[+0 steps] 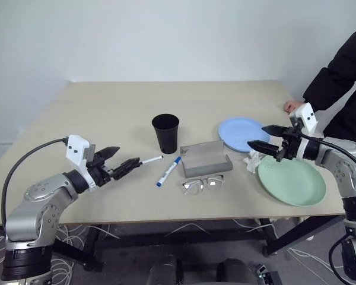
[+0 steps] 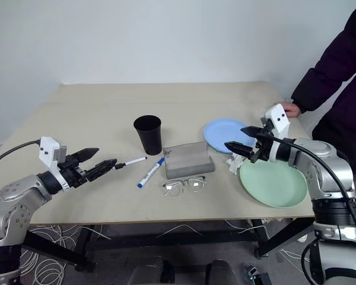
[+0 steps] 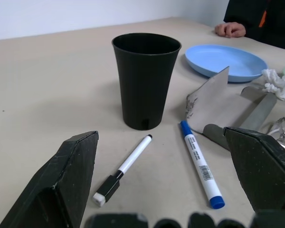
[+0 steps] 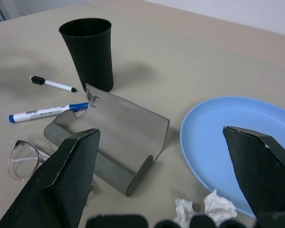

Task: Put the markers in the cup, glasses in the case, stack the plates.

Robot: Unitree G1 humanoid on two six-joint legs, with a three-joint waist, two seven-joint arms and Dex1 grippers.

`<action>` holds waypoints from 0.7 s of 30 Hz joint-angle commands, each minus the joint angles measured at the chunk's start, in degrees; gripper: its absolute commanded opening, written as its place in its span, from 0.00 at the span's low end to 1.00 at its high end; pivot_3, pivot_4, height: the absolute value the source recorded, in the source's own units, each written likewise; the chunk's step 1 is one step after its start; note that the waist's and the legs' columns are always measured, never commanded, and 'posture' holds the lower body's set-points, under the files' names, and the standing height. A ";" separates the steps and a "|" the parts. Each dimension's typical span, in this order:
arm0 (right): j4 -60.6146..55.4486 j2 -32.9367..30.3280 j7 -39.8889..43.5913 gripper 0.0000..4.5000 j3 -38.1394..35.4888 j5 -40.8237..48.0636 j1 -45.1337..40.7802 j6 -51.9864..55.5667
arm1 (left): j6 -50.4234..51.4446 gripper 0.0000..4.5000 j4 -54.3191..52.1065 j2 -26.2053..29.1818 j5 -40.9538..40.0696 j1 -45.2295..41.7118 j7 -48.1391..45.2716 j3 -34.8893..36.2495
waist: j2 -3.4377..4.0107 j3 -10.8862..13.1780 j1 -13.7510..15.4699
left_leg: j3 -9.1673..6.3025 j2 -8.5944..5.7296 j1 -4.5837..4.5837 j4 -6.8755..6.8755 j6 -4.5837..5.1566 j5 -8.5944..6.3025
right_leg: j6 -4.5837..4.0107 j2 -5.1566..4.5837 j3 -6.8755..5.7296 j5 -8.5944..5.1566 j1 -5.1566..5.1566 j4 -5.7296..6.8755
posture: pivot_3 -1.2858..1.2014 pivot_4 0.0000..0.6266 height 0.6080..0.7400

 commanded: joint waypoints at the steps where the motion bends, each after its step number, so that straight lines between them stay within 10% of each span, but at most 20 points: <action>1: -1.03 -0.30 0.16 1.00 -1.23 0.55 -0.67 -1.23 | -0.32 0.99 -1.24 0.85 -0.60 -2.34 -0.12 1.20 | 0.00 0.00 -0.01 | 0.00 0.00 0.00 0.00 0.00 0.00 | -0.01 0.00 0.00 0.01 0.00 0.00 | 0.52 0.00 1.00; 21: 3.26 -1.81 -1.45 1.00 -2.70 -1.02 -0.52 -4.69 | 0.43 0.99 -0.35 0.62 -0.17 -5.01 -1.65 -1.77 | -0.01 0.01 -0.04 | 0.03 -0.01 0.02 0.00 0.00 0.01 | -0.01 0.03 -0.01 0.01 0.02 0.00 | 0.52 0.00 1.00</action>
